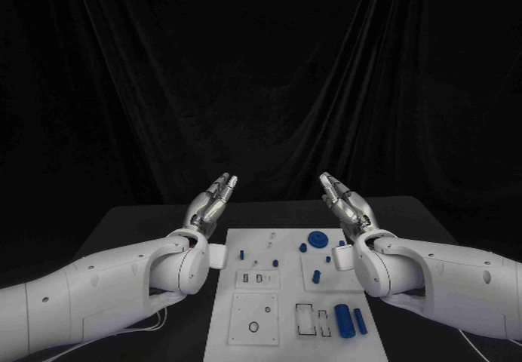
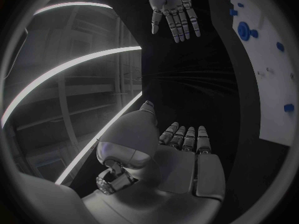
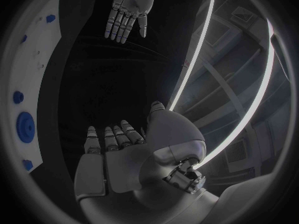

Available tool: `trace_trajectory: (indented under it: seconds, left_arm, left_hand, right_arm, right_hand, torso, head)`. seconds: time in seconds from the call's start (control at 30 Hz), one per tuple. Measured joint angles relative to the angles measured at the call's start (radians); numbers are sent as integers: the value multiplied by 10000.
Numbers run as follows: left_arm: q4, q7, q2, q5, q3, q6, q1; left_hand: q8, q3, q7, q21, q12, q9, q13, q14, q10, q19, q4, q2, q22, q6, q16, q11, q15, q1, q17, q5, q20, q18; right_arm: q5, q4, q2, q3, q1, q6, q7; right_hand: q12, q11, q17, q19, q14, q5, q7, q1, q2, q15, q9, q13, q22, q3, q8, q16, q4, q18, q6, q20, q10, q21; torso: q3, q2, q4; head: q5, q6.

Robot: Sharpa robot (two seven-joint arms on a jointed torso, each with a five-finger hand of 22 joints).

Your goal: Assemble the parts on the task board

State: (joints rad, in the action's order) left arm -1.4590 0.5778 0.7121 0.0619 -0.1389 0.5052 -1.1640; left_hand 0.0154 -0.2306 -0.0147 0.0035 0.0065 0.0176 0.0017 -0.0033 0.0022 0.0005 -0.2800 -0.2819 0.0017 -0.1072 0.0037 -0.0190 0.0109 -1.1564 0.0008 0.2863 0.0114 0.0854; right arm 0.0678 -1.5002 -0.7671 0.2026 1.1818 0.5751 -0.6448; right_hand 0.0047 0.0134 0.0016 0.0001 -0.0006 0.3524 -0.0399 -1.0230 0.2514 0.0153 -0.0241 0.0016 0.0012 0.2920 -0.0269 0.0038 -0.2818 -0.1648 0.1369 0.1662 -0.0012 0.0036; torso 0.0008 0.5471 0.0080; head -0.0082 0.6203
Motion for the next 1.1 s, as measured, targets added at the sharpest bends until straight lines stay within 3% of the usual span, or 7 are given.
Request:
trace_trajectory:
  seconds: [0.3,0.57,0.63,0.7,0.8,0.97,1.1]
  left_arm:
    - [540,664,-347,613,-602,-2294,-573]
    - [597,860,-174,944,-721,-3767,-696]
    - [591,892,48,1001,-726,-4191,-696]
    - [538,911,154,1041,-728,-4485,-699]
    - [379,924,292,1074,-734,-4928,-749]
    - [207,946,643,1054,-730,-5413,-1027]
    - [83,959,861,1021,-728,-5571,-1247]
  left_hand:
    - [0,-49,21,0,0,9,-7,24,-38,10,-99,-13,-6,-20,0,-37,-24,-347,1,61,315,152]
    - [0,-49,-15,0,0,8,-8,24,-38,-3,-99,-63,-8,-56,0,-37,-241,-586,3,150,966,546]
    - [0,-49,-65,0,0,23,-7,34,-39,-10,-99,-83,-8,-152,0,-37,-375,-735,4,278,1171,556]
    - [0,-48,-50,0,0,23,-7,33,-39,-10,-99,-33,-8,-164,0,-37,-546,-893,4,426,1373,694]
    - [120,-22,-251,0,0,72,-7,34,-20,2,-64,125,-8,-484,0,134,-914,-1265,6,919,1753,694]
    - [273,110,-562,0,0,121,28,26,164,59,79,354,14,-862,0,450,-1017,-2069,7,2134,1979,851]
    - [327,162,-677,0,81,135,78,37,243,93,28,434,39,-1006,0,603,-1077,-2242,8,2441,2042,851]
  right_arm:
    - [212,28,8,36,33,-535,-287]
    - [-9,196,-117,48,100,-1286,-347]
    - [-295,309,-243,48,215,-1756,-316]
    - [-546,343,-283,46,329,-2066,-264]
    - [-1110,363,-339,45,601,-2486,-72]
    - [-2865,469,-506,40,1327,-3002,613]
    - [-5136,504,-542,35,1912,-3267,1256]
  right_hand:
    - [340,698,0,0,8,-514,97,-589,-222,810,-35,84,1,183,-79,0,-92,1,474,615,55,0]
    - [1551,1435,346,1663,855,-736,393,-1550,-590,2006,-45,290,604,197,-81,619,13,2,530,1274,436,1065]
    - [2378,1662,621,3676,1836,-29,233,-2498,-759,2070,-239,407,1092,-7,-295,1225,507,5,1495,1278,838,2141]
    - [3025,1736,1092,5277,3822,2153,55,-3881,-876,2127,-599,495,1366,-470,-745,2312,1363,180,3172,1191,1244,2878]
    - [4621,1813,1701,7760,7043,4539,127,-5114,-1089,1577,-1141,782,2054,-1176,-1371,3956,2419,6,4593,893,2422,4446]
    - [5829,1347,2298,9891,10298,-869,435,-4128,-1242,630,-1792,1040,3224,-527,-3003,5757,1542,3,4502,172,4206,6613]
    - [6027,940,2880,11130,11727,-1906,424,-3928,-1533,96,-2009,963,4430,-352,-4042,7134,942,4,4752,-319,5391,8136]
  torso:
    - [0,0,2]
    - [1,-1,1]
    - [0,-4,-3]
    - [0,-5,-4]
    - [-1,-6,-6]
    - [-8,-6,-14]
    - [-15,0,-18]
  head:
    - [4,1]
    - [30,293]
    - [43,474]
    - [22,603]
    - [-4,836]
    - [56,1239]
    - [101,1523]
